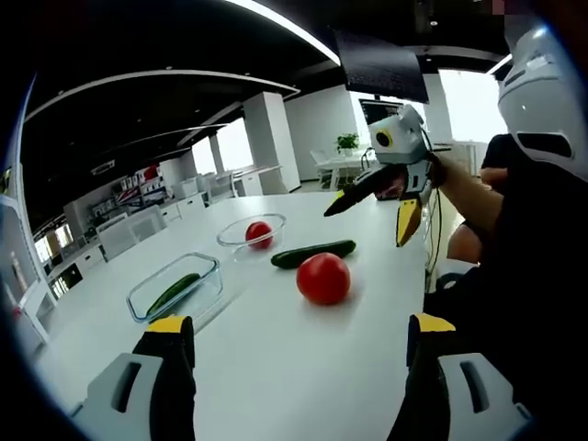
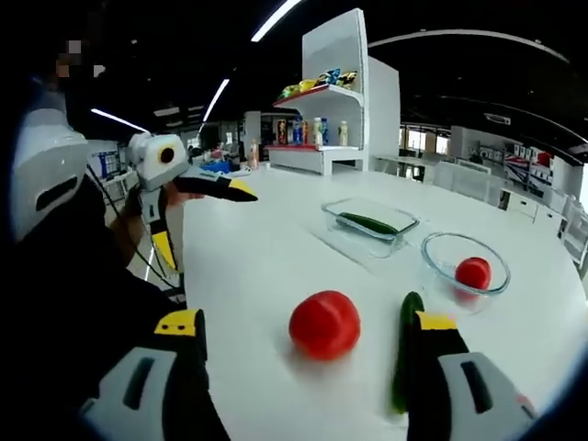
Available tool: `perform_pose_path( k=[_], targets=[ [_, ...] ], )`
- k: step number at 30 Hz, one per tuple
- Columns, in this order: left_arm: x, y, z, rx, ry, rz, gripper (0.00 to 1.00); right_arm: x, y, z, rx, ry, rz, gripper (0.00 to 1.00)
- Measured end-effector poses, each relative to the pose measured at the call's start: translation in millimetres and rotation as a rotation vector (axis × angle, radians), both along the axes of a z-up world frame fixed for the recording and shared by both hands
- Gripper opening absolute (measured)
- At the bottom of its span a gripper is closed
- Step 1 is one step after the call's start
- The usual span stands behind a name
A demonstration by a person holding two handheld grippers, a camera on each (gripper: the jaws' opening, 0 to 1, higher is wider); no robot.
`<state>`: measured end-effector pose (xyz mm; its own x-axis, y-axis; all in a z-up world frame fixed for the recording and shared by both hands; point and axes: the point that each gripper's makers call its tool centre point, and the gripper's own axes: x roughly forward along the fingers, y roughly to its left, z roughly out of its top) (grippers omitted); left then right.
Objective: Sort the scattered tomatoes and cucumbers on the table and place them into their respective storage containers
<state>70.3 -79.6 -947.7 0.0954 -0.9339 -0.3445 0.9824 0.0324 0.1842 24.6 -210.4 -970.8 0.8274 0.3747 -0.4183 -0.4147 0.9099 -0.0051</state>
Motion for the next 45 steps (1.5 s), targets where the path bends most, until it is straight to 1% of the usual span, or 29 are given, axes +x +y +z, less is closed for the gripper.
perform_pose_path(
  k=[2,5,7,9,14,20,23,27,32,34,37,38,40,41,42,45],
  targets=[
    [-0.4,1.2,0.6,-0.003,0.001,-0.001,0.95,5.2,5.9,-7.7,-0.002,0.015,0.014,0.83],
    [-1.1,4.0,2.2,-0.013,0.007,-0.004,0.95,10.4,12.4,-14.2,0.003,0.029,0.029,0.82],
    [-1.3,5.5,4.0,-0.021,0.013,-0.008,0.95,16.3,16.2,-19.4,0.009,0.036,0.033,0.83],
    [-0.8,6.5,4.6,-0.022,0.014,-0.012,0.95,22.0,17.6,-26.9,0.012,0.054,0.028,0.83],
    [3.6,10.7,6.9,-0.020,-0.001,-0.002,0.95,32.6,18.1,-42.1,-0.013,0.080,0.014,0.82],
    [11.5,15.6,9.3,-0.020,-0.014,0.026,0.95,37.0,19.0,-52.0,-0.022,0.095,0.016,0.81],
    [13.2,16.8,8.9,-0.019,-0.015,0.033,0.95,38.7,15.8,-54.1,-0.030,0.094,0.002,0.77],
    [13.0,16.3,8.5,-0.017,-0.018,0.032,0.95,40.2,11.2,-54.6,-0.031,0.086,-0.016,0.67],
    [13.4,15.9,9.8,-0.023,-0.033,0.030,0.95,38.5,13.0,-55.0,-0.012,0.086,-0.024,0.62],
    [14.2,16.3,9.2,-0.020,-0.035,0.032,0.95,38.2,13.0,-56.9,-0.022,0.088,-0.021,0.62],
    [13.8,16.4,8.3,-0.019,-0.030,0.031,0.95,39.0,11.0,-56.8,-0.040,0.082,-0.026,0.58],
    [13.4,16.2,8.0,-0.018,-0.031,0.030,0.95,39.5,9.4,-56.6,-0.049,0.079,-0.030,0.56],
    [12.5,15.7,7.6,-0.015,-0.036,0.028,0.95,41.6,2.6,-57.0,-0.088,0.068,-0.049,0.47],
    [11.9,15.5,7.6,-0.015,-0.037,0.026,0.95,43.2,3.4,-55.8,-0.092,0.054,-0.041,0.47],
    [11.1,15.1,7.9,-0.017,-0.038,0.023,0.95,43.5,5.8,-58.4,-0.088,0.062,-0.048,0.47],
    [9.6,14.4,8.0,-0.020,-0.034,0.019,0.95,42.6,7.0,-57.4,-0.087,0.067,-0.051,0.46]
  ],
)
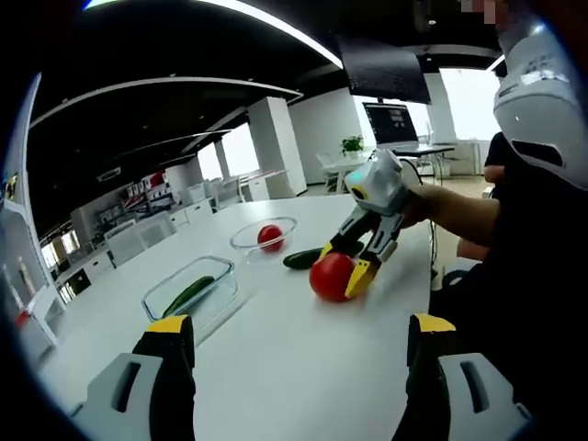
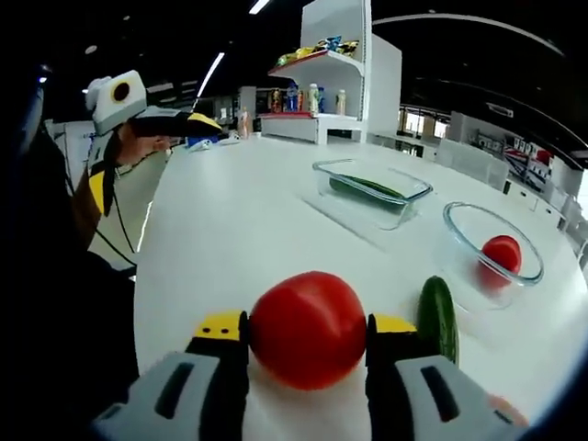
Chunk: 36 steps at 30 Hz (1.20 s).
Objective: Sort the scattered tomatoes and cucumbers on the table and place them into their respective storage containers
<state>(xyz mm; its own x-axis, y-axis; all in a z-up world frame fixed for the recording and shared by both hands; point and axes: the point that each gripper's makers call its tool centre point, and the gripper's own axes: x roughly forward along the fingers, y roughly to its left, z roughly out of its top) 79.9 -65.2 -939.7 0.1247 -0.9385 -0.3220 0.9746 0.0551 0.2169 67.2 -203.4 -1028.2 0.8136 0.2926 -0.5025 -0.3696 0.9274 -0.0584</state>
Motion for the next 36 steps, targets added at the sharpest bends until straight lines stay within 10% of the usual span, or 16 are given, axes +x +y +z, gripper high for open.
perform_pose_path(
  k=[36],
  targets=[
    [0.2,0.3,-0.4,0.007,-0.007,-0.001,0.95,6.2,-3.5,-1.7,-0.060,-0.009,-0.058,0.45]
  ],
)
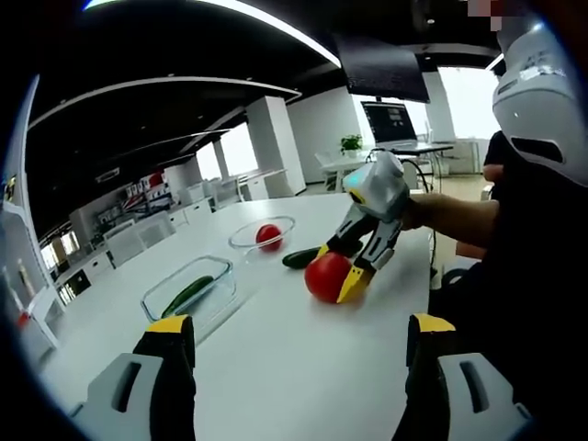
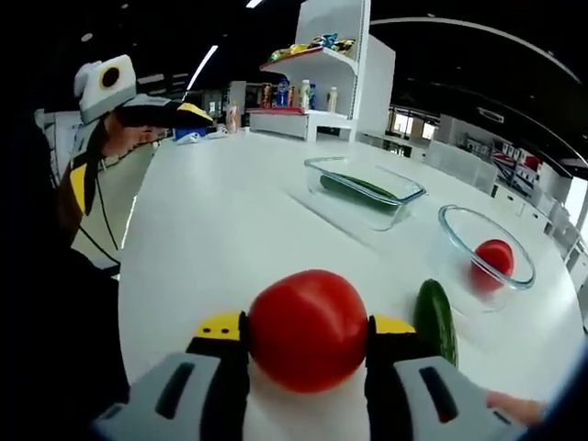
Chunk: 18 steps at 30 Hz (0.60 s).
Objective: Sort the scattered tomatoes and cucumbers on the table and place them into their respective storage containers
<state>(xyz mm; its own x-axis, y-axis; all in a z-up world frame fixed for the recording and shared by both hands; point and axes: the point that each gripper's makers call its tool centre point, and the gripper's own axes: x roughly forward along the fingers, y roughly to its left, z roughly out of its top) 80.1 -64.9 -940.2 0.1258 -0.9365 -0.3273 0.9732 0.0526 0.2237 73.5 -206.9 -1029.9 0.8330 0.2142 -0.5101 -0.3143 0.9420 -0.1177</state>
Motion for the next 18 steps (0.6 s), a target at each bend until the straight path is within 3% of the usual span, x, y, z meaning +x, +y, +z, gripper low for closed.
perform_pose_path(
  k=[8,18],
  targets=[
    [0.8,-1.3,-1.5,0.004,0.001,0.000,0.94,2.3,-11.6,23.2,0.078,-0.046,-0.055,0.44],
    [-0.2,-1.0,0.4,0.004,-0.005,0.000,0.94,6.1,-26.6,58.5,0.077,-0.137,-0.094,0.44]
  ],
)
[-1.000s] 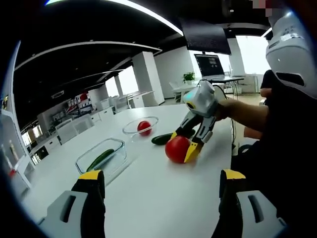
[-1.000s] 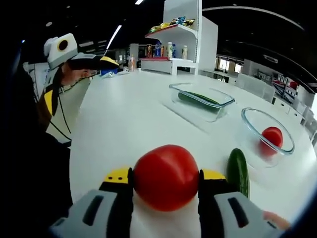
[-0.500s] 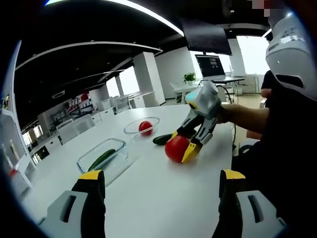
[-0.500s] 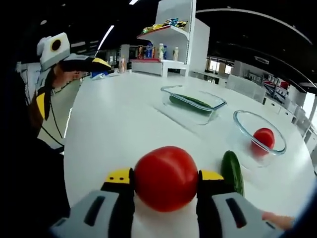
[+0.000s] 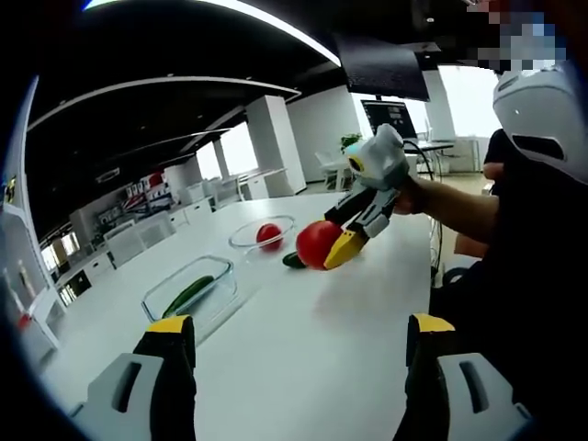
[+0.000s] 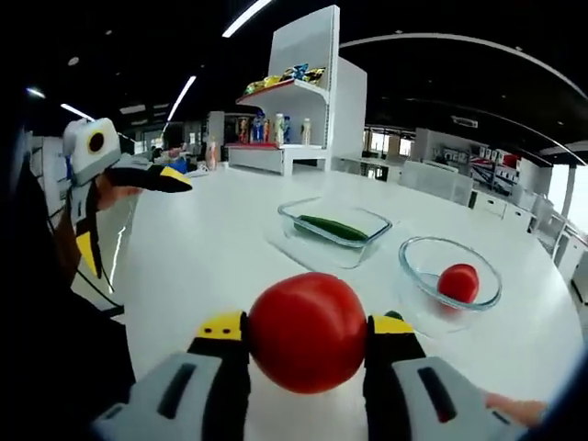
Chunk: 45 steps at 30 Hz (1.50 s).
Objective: Sort the scattered tomatoes and cucumbers on the table and place them into their respective storage containers
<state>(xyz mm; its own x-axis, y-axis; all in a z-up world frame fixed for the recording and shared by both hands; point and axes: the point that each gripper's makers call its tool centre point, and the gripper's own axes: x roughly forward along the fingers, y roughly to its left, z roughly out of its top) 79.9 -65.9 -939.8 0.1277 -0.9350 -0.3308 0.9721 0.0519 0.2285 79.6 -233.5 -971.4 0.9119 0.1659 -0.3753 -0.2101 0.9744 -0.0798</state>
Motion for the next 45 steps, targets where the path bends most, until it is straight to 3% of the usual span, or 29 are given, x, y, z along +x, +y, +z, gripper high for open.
perform_pose_path(
  k=[21,27,38,40,45],
  targets=[
    [-0.1,0.0,2.2,0.002,-0.011,-0.001,0.94,5.9,-30.0,51.4,-0.019,-0.113,-0.079,0.43],
    [0.9,0.3,1.9,0.005,-0.013,0.003,0.94,14.0,-39.3,73.4,-0.021,-0.146,-0.083,0.43],
    [1.2,3.0,5.5,-0.001,-0.015,0.006,0.94,59.0,-61.5,124.9,0.048,-0.223,-0.064,0.43],
    [2.1,3.6,5.8,-0.002,-0.016,0.008,0.94,64.4,-64.8,126.9,0.044,-0.222,-0.072,0.43],
    [5.2,5.4,5.6,-0.002,-0.014,0.013,0.94,100.8,-86.5,120.8,0.034,-0.202,-0.101,0.43]
  ],
)
